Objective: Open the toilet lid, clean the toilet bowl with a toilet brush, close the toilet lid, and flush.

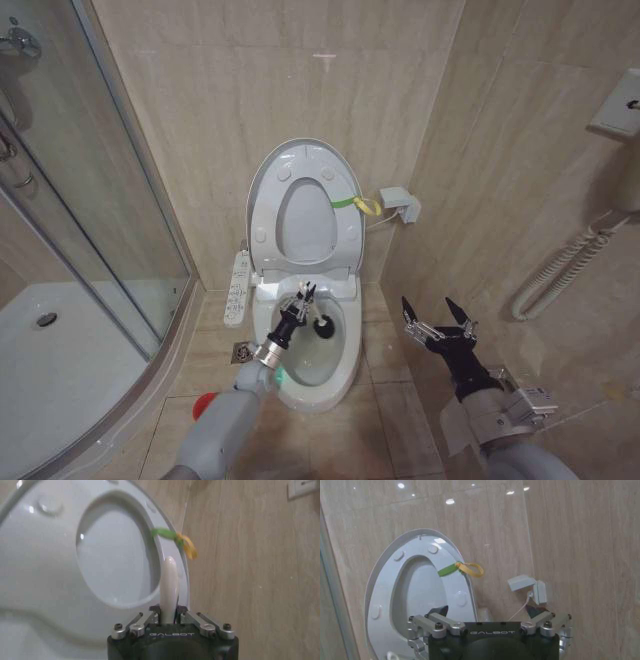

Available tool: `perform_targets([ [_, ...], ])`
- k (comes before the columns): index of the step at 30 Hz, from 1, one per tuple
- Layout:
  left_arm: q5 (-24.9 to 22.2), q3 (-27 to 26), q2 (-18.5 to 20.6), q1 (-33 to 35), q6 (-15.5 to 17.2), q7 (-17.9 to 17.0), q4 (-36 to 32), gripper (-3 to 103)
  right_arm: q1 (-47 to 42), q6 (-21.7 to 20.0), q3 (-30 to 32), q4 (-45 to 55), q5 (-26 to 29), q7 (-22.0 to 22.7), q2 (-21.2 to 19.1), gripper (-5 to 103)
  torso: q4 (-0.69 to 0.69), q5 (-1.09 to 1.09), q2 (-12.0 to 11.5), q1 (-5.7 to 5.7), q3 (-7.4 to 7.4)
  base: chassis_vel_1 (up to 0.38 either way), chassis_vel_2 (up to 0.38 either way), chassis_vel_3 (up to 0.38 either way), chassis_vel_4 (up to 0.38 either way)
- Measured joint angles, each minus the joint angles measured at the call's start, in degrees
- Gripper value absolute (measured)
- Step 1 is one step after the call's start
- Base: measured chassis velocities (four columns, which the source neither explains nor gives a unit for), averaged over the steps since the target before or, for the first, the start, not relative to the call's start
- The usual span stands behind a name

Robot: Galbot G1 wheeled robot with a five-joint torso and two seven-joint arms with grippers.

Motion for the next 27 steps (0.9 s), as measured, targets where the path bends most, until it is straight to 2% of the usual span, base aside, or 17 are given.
perform_targets([
  [5,-0.69,0.72,0.97,0.57,0.0,0.53,2.95,19,0.0,0.0,0.0,0.0,0.0,0.0,0.0,100,0.03,0.0,0.0,0.0,0.0,0.0,0.0,0.0,0.0],
  [8,2.16,-0.14,2.35,-0.12,-0.01,0.3,5.17,19,0.0,0.0,0.0,0.0,0.0,0.0,0.0,100,0.04,0.0,0.0,0.0,0.0,0.0,0.0,0.0,0.0],
  [14,2.34,-0.36,2.89,-1.28,-0.01,-1.25,2.96,19,0.0,0.0,0.0,0.0,0.0,-0.01,0.0,100,0.03,0.01,0.0,0.0,0.0,0.0,0.0,0.0,0.0],
  [19,2.77,1.47,-1.35,-1.68,-0.01,-1.86,1.61,19,0.0,0.0,0.0,0.0,0.0,0.0,0.0,100,0.01,0.01,0.0,0.0,0.0,0.0,0.0,0.0,0.0],
  [21,2.88,1.53,-1.55,-1.69,-0.02,-1.89,1.66,19,0.0,0.0,0.0,0.0,0.0,0.0,0.0,100,0.01,0.01,0.0,0.0,0.0,0.0,0.0,0.0,0.0],
  [24,4.97,2.37,-4.38,-1.79,-0.03,-2.1,3.18,19,0.0,0.0,0.0,0.0,0.0,0.0,0.0,100,0.03,0.02,0.0,0.0,0.0,0.0,0.0,0.0,0.0],
  [27,6.05,2.53,-5.24,-2.04,-0.08,-2.16,4.58,19,0.0,0.0,0.0,0.0,0.0,0.0,0.0,100,0.02,0.02,0.0,0.0,0.0,0.0,0.0,0.0,0.0],
])
